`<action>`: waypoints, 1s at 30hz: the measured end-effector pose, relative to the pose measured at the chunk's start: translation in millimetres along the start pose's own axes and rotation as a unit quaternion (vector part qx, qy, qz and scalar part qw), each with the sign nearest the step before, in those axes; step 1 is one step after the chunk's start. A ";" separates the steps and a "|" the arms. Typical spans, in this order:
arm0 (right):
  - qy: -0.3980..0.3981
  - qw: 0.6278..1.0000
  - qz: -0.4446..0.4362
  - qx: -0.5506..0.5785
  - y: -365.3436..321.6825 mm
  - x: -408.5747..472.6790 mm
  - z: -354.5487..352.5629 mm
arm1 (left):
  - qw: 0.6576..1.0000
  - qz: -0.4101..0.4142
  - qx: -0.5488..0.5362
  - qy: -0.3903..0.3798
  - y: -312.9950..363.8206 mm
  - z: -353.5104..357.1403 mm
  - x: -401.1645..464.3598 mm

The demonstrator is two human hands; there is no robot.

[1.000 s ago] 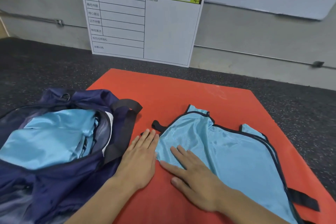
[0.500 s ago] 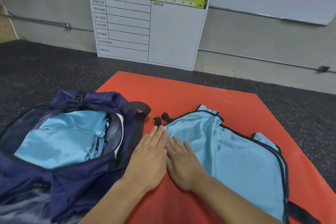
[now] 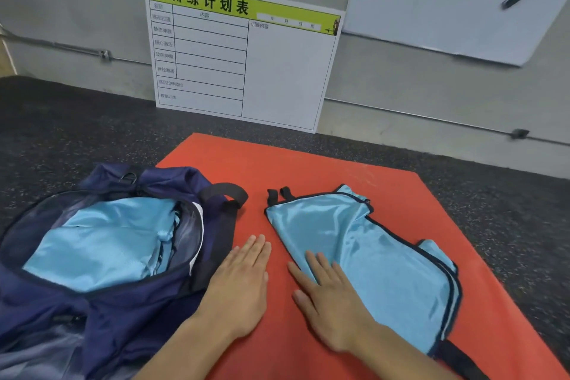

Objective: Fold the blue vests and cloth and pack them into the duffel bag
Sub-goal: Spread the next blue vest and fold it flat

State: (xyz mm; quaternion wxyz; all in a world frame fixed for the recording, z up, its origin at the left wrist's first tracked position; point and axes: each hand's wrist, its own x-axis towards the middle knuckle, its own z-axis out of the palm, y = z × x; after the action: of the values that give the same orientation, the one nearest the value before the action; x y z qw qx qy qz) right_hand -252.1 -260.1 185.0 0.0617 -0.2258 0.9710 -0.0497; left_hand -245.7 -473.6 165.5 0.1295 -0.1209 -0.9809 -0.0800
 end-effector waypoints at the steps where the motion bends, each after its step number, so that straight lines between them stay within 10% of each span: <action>1: 0.003 1.000 0.007 0.003 2.3 -11.3 2.5 | 1.000 0.002 0.000 0.003 2.4 -0.8 -1.2; 20: 0.009 0.993 0.024 0.113 -63.9 22.8 6.3 | 0.999 0.022 0.010 0.036 -5.4 -21.4 -25.0; 30: -0.067 0.994 0.076 0.041 58.2 -57.9 -16.6 | 0.990 0.138 -0.018 -0.034 33.0 -16.4 -55.5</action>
State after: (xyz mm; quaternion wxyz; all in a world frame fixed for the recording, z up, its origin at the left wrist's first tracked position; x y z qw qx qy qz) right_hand -228.1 -181.2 199.7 0.1393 -0.1515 0.9761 -0.0691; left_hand -181.3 -457.2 170.2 0.1037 -0.2602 -0.9570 -0.0748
